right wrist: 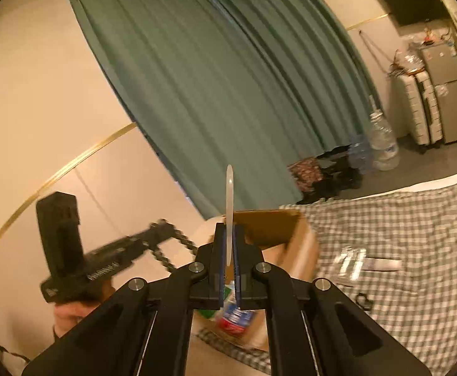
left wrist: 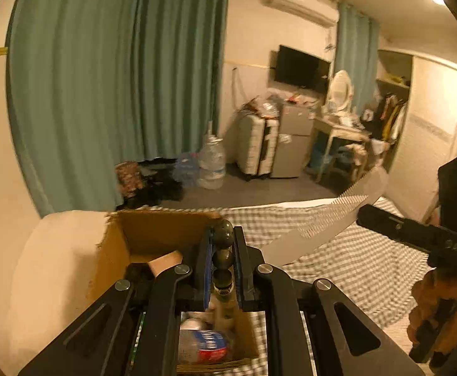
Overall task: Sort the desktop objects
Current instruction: 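Lift the bracelet and comb and carry them over the box, then open both tools to drop the bracelet and comb into the box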
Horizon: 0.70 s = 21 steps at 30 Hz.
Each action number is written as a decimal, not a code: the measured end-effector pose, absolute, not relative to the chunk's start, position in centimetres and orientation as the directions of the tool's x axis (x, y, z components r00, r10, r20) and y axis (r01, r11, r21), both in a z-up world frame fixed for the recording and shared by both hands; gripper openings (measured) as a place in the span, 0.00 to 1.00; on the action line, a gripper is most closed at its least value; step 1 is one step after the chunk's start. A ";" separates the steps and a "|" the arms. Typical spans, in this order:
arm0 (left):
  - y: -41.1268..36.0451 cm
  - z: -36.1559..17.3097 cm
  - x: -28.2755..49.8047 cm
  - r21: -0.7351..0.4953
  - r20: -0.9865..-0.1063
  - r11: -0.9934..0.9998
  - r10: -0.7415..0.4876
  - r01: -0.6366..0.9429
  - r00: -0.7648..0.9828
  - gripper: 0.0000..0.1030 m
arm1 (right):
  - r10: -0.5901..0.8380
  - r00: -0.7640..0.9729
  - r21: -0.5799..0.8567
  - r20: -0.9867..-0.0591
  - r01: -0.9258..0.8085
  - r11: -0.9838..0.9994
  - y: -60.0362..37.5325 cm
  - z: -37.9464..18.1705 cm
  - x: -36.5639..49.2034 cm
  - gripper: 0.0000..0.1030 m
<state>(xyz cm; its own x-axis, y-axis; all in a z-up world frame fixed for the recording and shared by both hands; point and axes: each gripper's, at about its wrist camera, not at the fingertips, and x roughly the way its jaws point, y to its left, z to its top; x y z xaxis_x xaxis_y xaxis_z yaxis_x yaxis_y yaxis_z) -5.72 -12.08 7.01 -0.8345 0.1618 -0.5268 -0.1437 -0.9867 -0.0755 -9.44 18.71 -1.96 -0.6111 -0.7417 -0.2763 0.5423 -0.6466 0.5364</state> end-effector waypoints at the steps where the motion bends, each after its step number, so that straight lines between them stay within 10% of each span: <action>1: -12.4 6.7 -6.0 -0.078 -0.535 -0.988 0.156 -0.135 -0.831 0.11 | -0.748 -0.604 0.541 -0.275 0.546 -0.640 18.1 -2.1 -9.8 0.03; 18: -18.0 2.1 -9.7 -0.136 -0.640 -0.991 0.080 0.010 -0.764 0.13 | -0.700 -0.546 0.357 -0.460 0.608 -0.709 7.8 -6.1 -15.2 0.04; 21: -17.7 2.4 -9.7 -0.136 -0.633 -0.991 0.083 0.006 -0.770 0.19 | -0.688 -0.556 0.338 -0.466 0.607 -0.719 7.5 -6.9 -15.6 0.19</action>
